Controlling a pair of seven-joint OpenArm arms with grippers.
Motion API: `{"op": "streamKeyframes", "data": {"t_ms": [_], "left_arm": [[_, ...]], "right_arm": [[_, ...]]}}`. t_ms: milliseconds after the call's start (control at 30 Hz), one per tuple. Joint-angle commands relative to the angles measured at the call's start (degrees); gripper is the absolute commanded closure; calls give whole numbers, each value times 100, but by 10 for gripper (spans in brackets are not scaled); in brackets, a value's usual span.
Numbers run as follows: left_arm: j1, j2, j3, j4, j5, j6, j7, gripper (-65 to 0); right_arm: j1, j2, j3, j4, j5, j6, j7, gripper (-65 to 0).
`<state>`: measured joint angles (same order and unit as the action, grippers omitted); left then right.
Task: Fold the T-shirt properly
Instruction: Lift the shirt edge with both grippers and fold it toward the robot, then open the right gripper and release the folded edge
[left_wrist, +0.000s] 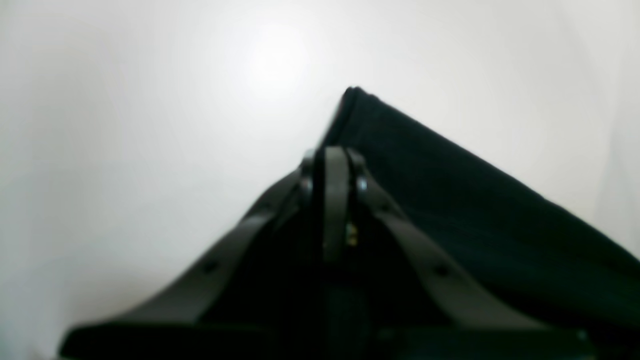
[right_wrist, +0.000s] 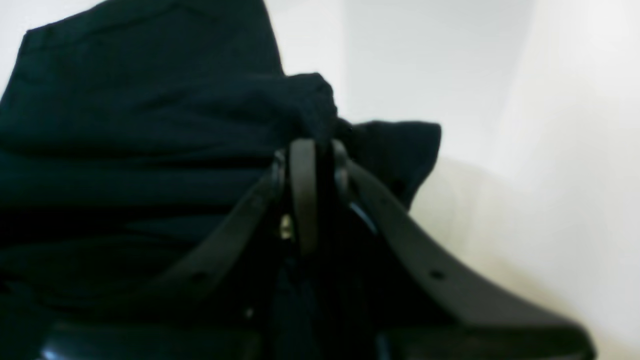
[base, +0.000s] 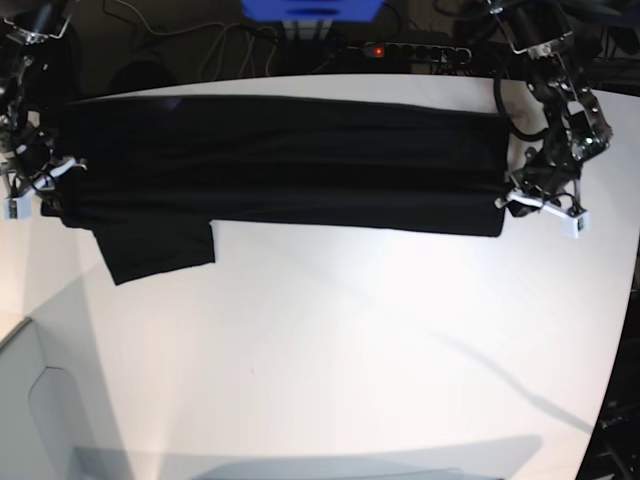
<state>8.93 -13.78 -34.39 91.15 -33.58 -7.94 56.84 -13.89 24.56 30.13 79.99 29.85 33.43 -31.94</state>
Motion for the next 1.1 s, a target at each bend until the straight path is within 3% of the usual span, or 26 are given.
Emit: {"op": "streamKeyframes", "data": {"t_ms": [0,300,500,733,933,1067], "left_arm": [[-27,-94,-47,76,154,16,-115,0],[-80,380,-55,137,1517,-19,-123,0],[-80,477,-55,146,1569,-27,-123,-4],[-71,547,-55,155,1569,-27,-123,-4],[-71,556,-55,155,1569,-36,-123,-4],[-71,556,-55,155,1569,-36,-123,-4]], "right_arm": [[13,133,51,32,18,-16,122,-28],[13,133,42,-249,18,-16,78,-35],[66,151,68,-249,26,-16,-458,-147],[75,283,77,-232,26,-16,-458,-272],[84,503,86,-232,35,-16,-458,-306],[84,608,499,-232,35,-16,-467,-306]]}}
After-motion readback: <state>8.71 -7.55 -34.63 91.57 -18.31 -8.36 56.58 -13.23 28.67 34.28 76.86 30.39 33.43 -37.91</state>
